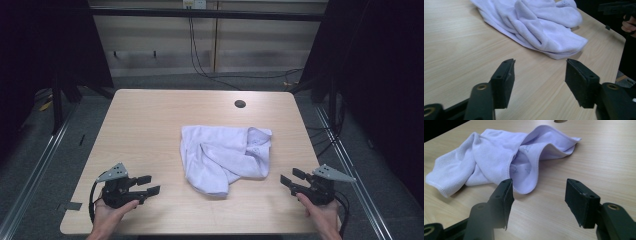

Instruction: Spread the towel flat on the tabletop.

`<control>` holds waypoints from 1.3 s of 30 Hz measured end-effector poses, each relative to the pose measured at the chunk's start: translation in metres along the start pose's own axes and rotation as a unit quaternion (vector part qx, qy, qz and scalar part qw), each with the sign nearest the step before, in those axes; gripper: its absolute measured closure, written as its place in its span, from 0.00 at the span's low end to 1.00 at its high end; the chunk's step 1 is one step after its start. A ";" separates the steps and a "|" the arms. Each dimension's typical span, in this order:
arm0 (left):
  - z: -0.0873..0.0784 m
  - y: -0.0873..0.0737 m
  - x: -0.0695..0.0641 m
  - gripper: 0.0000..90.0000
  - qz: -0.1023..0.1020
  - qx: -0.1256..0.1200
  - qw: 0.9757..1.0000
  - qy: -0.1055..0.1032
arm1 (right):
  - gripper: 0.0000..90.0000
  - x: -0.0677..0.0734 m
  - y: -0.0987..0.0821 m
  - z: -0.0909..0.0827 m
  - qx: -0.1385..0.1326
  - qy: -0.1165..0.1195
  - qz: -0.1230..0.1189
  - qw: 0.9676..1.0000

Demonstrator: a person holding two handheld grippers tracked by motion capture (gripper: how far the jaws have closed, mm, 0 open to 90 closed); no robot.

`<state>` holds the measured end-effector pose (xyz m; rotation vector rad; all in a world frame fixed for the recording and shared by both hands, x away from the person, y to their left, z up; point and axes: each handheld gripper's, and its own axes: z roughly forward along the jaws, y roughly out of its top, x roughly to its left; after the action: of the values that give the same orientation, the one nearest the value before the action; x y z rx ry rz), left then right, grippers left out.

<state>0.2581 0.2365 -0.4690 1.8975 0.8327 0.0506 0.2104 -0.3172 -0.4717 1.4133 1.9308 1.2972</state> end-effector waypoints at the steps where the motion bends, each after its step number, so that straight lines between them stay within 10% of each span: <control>1: 0.000 0.000 -0.001 0.48 0.001 0.001 1.000 -0.005 | 0.42 0.001 0.000 0.002 0.005 0.006 0.000 1.000; 17: 0.015 0.010 0.010 0.51 -0.020 0.000 1.000 0.001 | 0.37 0.032 0.033 0.049 0.043 0.088 -0.027 0.995; 34: 0.031 0.021 0.030 0.47 -0.004 0.006 1.000 0.019 | 0.34 0.046 0.063 0.155 0.130 0.109 -0.080 0.982; 39: 0.031 0.027 0.026 0.45 0.008 -0.003 1.000 0.015 | 0.59 0.056 0.047 0.167 0.157 0.094 -0.116 0.976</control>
<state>0.3042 0.2207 -0.4701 1.9014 0.8353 0.0916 0.3395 -0.1916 -0.5005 1.1863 2.4335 1.0833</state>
